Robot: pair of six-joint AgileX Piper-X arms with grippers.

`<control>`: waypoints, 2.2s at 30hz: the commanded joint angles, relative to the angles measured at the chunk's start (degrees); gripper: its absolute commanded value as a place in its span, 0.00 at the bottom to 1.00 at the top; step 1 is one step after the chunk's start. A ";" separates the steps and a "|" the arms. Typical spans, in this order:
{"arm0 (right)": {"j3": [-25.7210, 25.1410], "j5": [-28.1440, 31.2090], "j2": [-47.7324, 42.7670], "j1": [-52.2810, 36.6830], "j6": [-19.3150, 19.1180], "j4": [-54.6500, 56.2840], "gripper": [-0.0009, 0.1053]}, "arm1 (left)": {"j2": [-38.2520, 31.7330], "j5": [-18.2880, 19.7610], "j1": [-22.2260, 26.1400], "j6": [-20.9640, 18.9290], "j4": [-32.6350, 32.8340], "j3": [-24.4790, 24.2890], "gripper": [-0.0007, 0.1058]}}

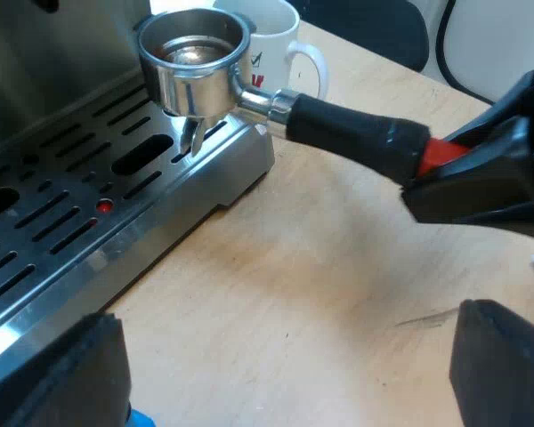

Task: Grind coffee beans and then tamp

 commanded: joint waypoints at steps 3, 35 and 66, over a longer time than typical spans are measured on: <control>-0.24 4.49 -2.72 1.42 0.00 -0.23 0.01 | -3.06 0.55 -0.28 -0.08 -0.04 0.00 0.72; 12.26 1.97 -5.74 10.97 -5.77 -13.96 0.01 | -7.40 0.55 -0.28 0.83 9.59 0.00 0.72; 32.64 -9.19 -5.74 0.32 -22.70 -49.26 0.01 | -7.40 0.55 -0.28 0.81 10.09 0.00 0.72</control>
